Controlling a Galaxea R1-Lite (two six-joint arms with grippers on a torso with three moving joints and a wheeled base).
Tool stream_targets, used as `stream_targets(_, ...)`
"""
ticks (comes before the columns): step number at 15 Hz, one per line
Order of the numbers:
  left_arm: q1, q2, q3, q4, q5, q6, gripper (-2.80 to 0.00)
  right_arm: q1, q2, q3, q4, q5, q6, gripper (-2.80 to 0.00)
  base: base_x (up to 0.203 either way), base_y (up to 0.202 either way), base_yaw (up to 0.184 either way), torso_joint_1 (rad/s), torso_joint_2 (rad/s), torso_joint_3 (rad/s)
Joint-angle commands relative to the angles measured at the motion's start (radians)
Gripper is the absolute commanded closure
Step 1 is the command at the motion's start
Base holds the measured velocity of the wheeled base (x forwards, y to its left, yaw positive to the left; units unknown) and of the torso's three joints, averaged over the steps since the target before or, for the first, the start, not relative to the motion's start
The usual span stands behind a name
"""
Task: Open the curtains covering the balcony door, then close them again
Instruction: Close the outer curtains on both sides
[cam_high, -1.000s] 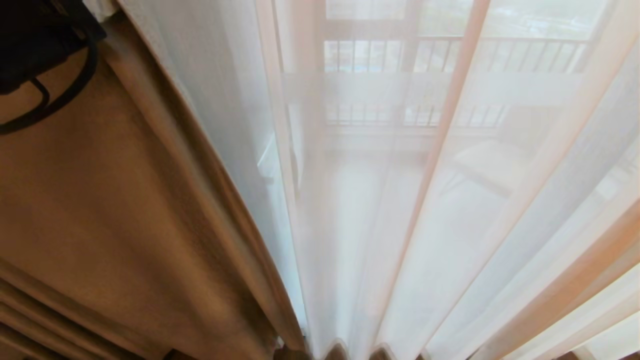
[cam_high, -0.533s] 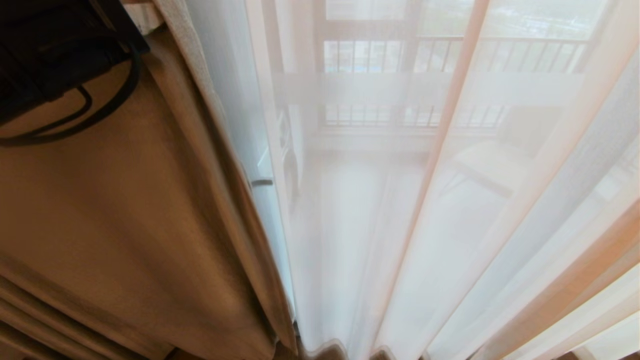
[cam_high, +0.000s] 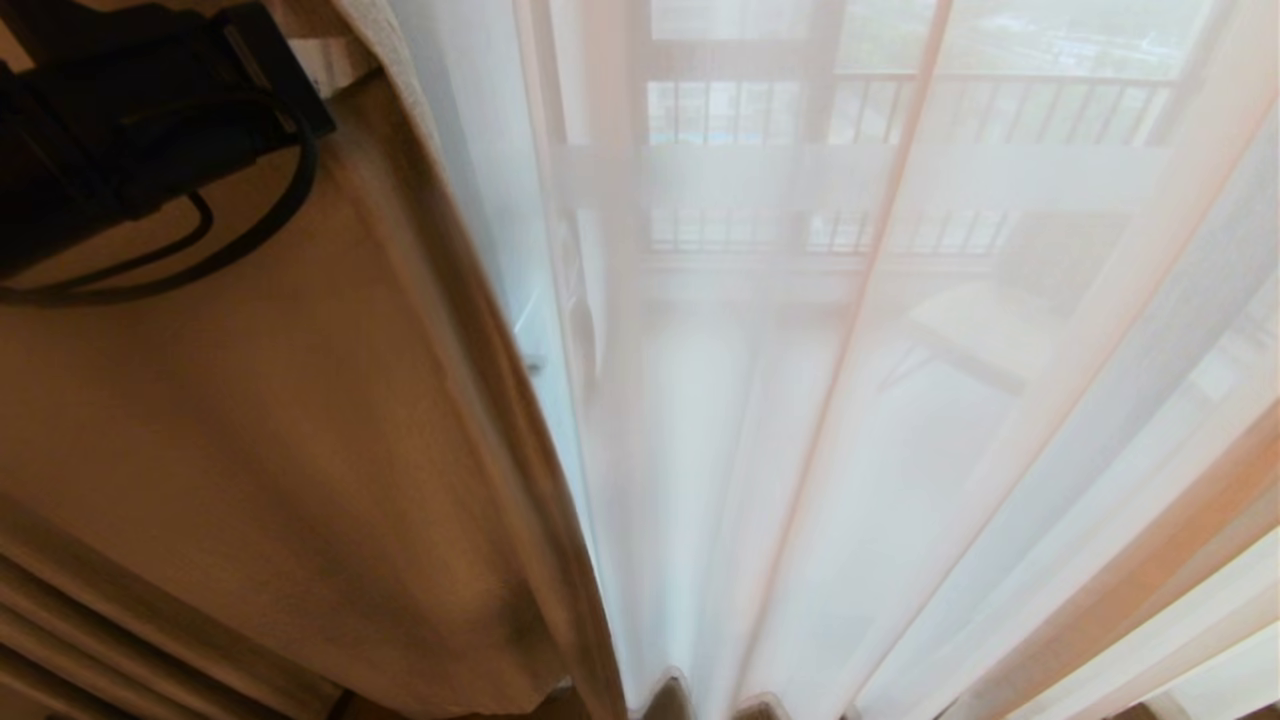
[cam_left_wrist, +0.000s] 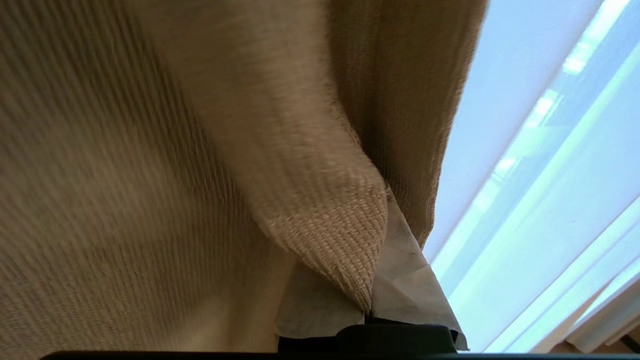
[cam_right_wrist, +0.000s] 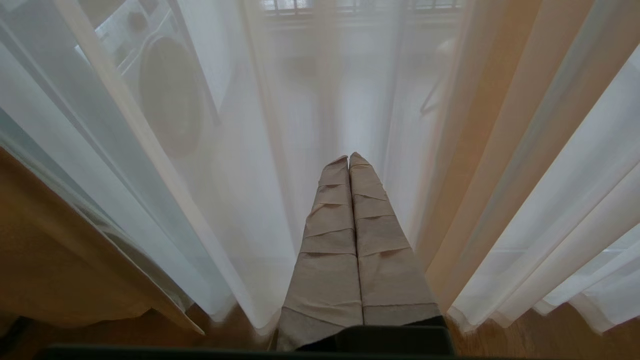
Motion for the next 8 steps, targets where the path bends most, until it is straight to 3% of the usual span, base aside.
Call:
stream_targets(1,0.04,-0.012,-0.001,-0.009,0.001,-0.001,0.0,0.0,0.0,0.0,0.0,0.0,0.0,0.0,0.0,0.0,0.0,0.0,0.0,0.0)
stream_targets(8,0.26,-0.032,-0.002,-0.018,0.008,0.002,0.0,0.0,0.0,0.0,0.0,0.0,0.0,0.0,0.0,0.0,0.0,0.0,0.0,0.0)
